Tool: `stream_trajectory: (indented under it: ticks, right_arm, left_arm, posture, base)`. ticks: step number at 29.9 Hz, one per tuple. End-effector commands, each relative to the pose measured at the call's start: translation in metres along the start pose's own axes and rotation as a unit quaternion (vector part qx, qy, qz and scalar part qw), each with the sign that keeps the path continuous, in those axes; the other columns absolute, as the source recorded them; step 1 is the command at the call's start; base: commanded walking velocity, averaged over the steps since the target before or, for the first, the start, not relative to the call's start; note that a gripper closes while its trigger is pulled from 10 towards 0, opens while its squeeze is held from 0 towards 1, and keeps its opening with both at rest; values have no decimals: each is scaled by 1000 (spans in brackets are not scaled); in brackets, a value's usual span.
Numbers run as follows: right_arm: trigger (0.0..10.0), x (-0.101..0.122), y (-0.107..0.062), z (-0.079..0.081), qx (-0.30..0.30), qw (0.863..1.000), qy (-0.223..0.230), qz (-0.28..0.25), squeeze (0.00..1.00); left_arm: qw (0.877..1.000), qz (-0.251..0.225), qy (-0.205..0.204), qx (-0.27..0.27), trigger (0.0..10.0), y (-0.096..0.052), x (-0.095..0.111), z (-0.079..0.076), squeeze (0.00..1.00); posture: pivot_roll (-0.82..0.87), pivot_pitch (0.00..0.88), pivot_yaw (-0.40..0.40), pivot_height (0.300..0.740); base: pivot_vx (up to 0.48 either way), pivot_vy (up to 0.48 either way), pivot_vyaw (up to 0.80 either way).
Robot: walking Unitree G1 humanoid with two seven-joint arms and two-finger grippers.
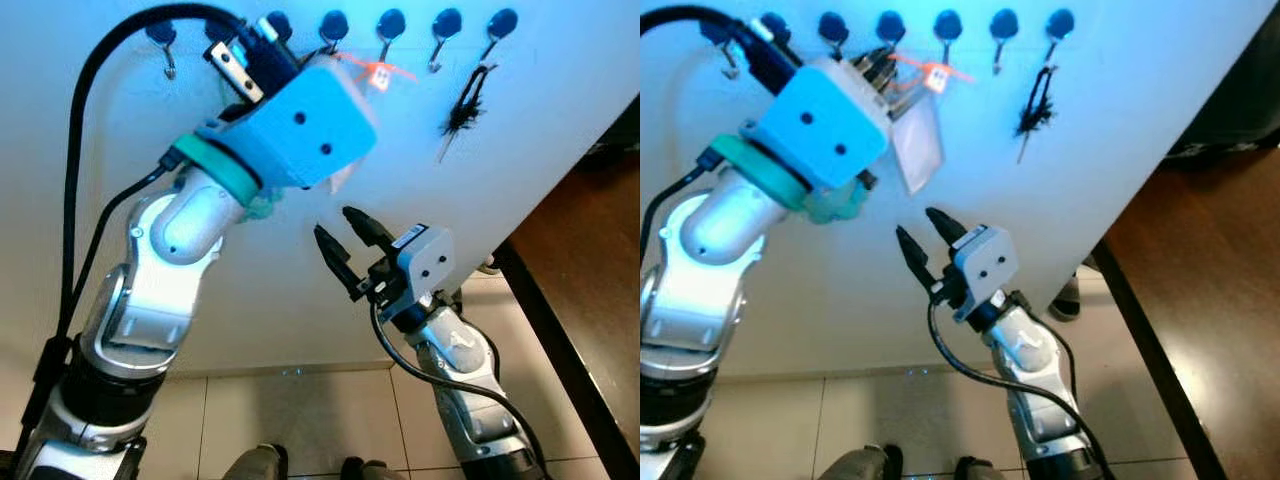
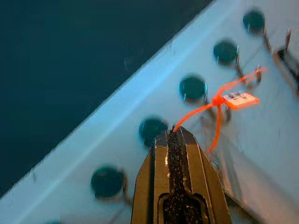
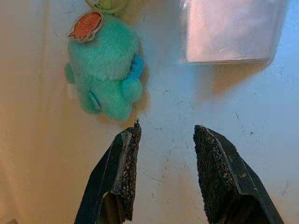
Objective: Hang keys on a hook
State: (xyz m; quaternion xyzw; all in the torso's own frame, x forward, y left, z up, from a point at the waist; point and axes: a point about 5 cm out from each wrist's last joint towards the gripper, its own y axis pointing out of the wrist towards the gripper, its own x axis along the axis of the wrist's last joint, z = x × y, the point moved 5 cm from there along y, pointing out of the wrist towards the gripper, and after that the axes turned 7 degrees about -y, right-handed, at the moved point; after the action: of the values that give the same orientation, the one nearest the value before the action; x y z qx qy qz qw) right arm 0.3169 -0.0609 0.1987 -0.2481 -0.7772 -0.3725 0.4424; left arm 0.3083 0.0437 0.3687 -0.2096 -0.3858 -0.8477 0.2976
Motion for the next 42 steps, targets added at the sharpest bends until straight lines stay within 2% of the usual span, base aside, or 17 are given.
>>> stream_trajectory:
  ticks: [1, 5, 9, 18, 21, 25, 28, 29, 33, 37, 42]
  right_arm:
    - [10000, -2, 0, 3, 2, 1000, 3, 1, 0]
    - [10000, -2, -1, 4, 1, 1000, 4, 1, 0]
    - [10000, -2, -1, 4, 0, 1000, 4, 1, 0]
    - [10000, -2, -2, 5, 0, 1000, 5, 1, 0]
    - [10000, -2, -2, 5, 0, 1000, 5, 1, 0]
    - [10000, -2, -3, 4, -2, 1000, 5, 3, 0]
    - [10000, -2, -3, 4, -2, 1000, 4, 3, 0]
    - [10000, -2, -4, 4, -1, 1000, 5, 4, 0]
    - [10000, -3, -4, 4, 0, 1000, 5, 5, 0]
    - [10000, -3, -2, 4, 3, 1000, 5, 4, 0]
    - [10000, -2, -1, 4, 4, 1000, 4, 3, 0]
  left_arm:
    - [1000, -2, 1, -16, 10000, 2, 0, -9, 0]
    - [998, 23, 26, -56, 10000, 1, -11, -22, 0]
    - [996, 37, 36, -78, 10000, -2, -18, -30, 0]
    - [993, 65, 51, -87, 10000, -6, -31, -30, 0]
    - [994, 64, 49, -80, 10000, -6, -31, -28, 0]
    - [997, 38, 33, -52, 10000, -11, -20, -11, 0]
    - [998, 33, 33, -43, 10000, -14, -17, -6, 0]
    - [998, 30, 36, -30, 10000, -17, -14, 1, 0]
    - [999, 24, 40, -6, 10000, -23, -8, 13, 0]
    - [999, 24, 42, 3, 10000, -26, -6, 17, 0]
    - [999, 22, 44, 3, 10000, -22, -7, 16, 0]
  posture:
    - [157, 99, 113, 740]
    - [157, 101, 115, 740]
    - [159, 103, 117, 740]
    - [163, 107, 117, 740]
    - [161, 109, 118, 740]
    - [160, 113, 116, 740]
    - [163, 115, 114, 740]
    - [166, 117, 112, 740]
    - [171, 117, 108, 740]
    - [175, 117, 102, 740]
    - [164, 114, 104, 740]
  base:
    - [0, 0, 0]
    - [0, 0, 0]
    - [0, 0, 0]
    - [0, 0, 0]
    - [0, 0, 0]
    - [0, 0, 0]
    - [0, 0, 0]
    - [0, 0, 0]
    - [0, 0, 0]
    - [0, 0, 0]
    - [0, 0, 0]
